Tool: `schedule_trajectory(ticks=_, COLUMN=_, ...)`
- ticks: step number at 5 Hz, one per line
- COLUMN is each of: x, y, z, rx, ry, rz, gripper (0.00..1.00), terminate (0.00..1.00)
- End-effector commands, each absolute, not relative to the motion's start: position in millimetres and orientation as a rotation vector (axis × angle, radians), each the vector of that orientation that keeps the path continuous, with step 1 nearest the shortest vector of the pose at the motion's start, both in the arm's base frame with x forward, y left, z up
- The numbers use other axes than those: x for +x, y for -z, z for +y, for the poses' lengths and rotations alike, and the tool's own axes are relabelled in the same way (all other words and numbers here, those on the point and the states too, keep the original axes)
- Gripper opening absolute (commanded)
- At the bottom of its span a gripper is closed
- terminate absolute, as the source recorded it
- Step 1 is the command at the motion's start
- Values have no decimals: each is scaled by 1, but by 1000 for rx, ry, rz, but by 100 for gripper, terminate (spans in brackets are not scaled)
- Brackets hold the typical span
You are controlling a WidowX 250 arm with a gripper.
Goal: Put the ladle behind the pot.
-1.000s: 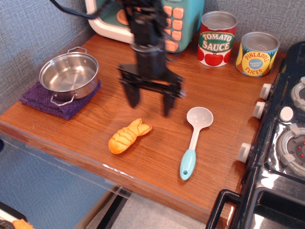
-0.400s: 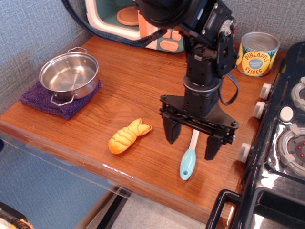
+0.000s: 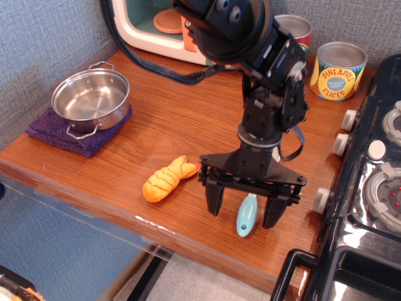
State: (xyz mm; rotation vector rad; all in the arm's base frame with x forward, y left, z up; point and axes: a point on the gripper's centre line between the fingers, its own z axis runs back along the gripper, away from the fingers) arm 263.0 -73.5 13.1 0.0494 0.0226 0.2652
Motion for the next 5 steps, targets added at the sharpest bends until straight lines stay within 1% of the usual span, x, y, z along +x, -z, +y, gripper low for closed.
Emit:
schedule_trajectory(ticks=1, x=270, y=-10, z=-76, rx=31, ry=-339, rz=-11, gripper=100, terminate=0)
schedule_trajectory(ticks=2, x=273, y=-8, z=-74, rx=8, ry=-364, rz=-37, gripper=0, terminate=0)
schedule_trajectory(ticks=3, x=274, y=-7, z=-74, rx=-7, ry=-363, rz=-55, gripper=0, terminate=0)
schedule_trajectory(ticks=4, x=280, y=-13, z=-73, rx=-40, ry=-286, rz=-70, gripper=0, terminate=0)
schedule_trajectory(ticks=5, x=302, y=-46, z=-52, rx=-93, ry=-121, rz=-128, gripper=0, terminate=0)
